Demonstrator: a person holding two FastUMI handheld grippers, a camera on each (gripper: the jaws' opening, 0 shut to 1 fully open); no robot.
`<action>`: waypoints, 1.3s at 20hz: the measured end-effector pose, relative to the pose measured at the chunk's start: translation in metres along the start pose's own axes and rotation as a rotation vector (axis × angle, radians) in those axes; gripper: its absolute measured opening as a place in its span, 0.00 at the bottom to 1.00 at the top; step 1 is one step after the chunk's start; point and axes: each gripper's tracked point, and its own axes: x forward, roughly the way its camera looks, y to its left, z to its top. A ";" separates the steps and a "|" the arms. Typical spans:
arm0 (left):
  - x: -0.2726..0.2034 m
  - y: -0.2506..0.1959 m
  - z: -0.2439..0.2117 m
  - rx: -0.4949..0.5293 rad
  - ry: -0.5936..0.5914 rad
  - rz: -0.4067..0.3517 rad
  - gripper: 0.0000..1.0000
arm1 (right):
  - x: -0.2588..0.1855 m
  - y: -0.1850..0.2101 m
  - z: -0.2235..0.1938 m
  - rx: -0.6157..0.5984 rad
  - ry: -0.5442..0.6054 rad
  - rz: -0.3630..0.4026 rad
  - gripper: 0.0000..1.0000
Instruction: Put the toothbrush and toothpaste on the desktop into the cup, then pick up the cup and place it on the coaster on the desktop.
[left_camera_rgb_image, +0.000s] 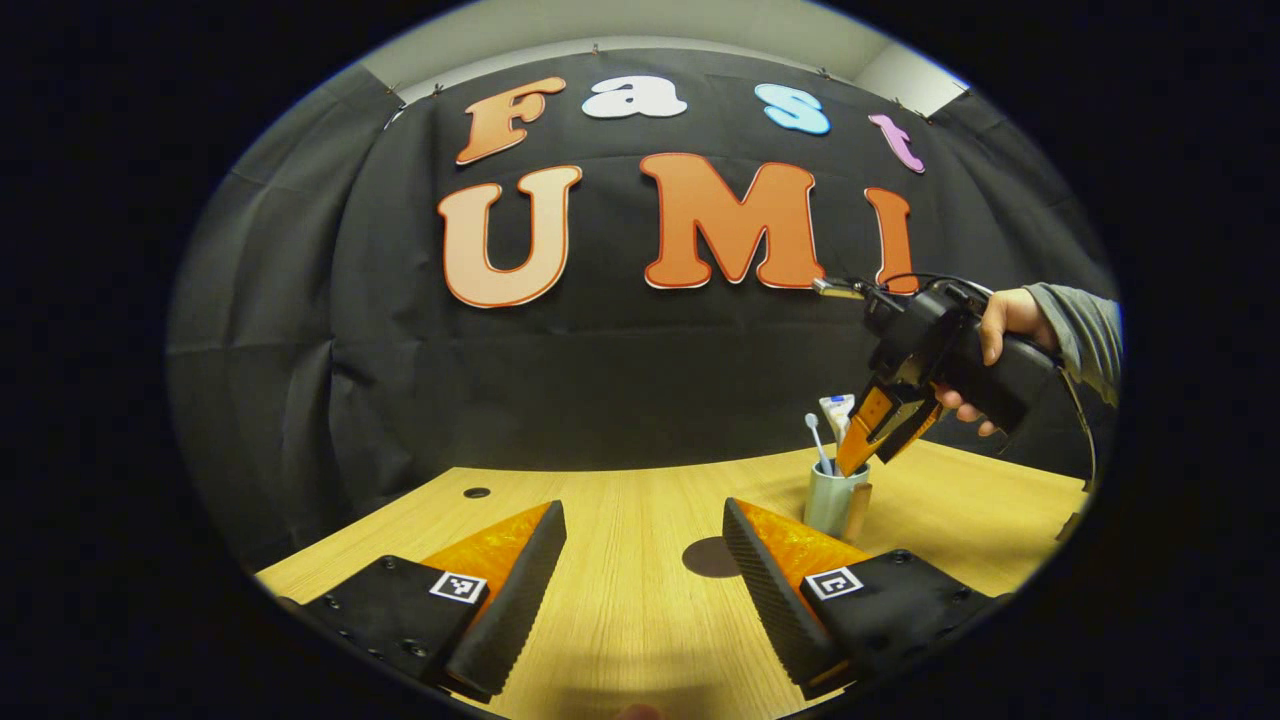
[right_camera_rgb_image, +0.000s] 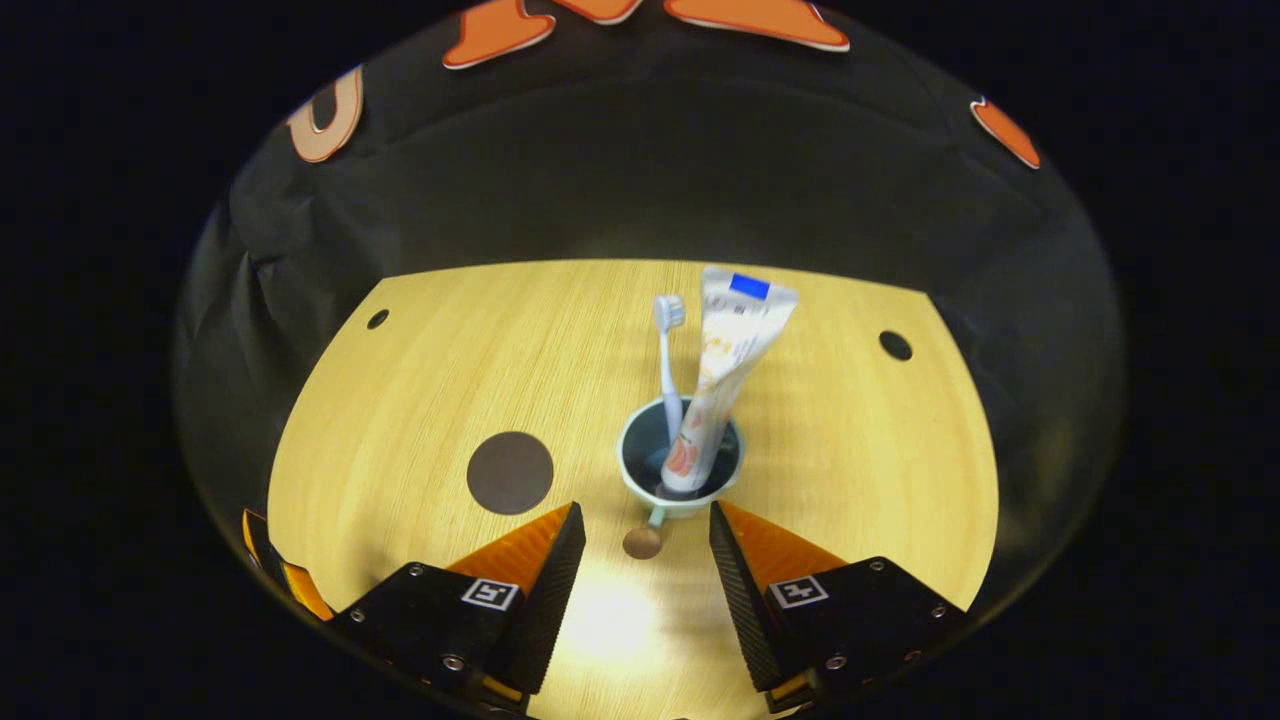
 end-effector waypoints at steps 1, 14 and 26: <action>-0.002 0.005 -0.004 -0.006 0.004 0.007 1.00 | 0.006 -0.003 -0.004 0.007 0.036 -0.013 0.76; 0.000 0.022 -0.033 -0.079 0.096 0.041 1.00 | 0.065 -0.025 -0.036 0.041 0.210 -0.115 0.56; -0.002 0.027 -0.044 -0.069 0.124 0.053 0.99 | 0.075 -0.027 -0.031 0.011 0.142 -0.071 0.24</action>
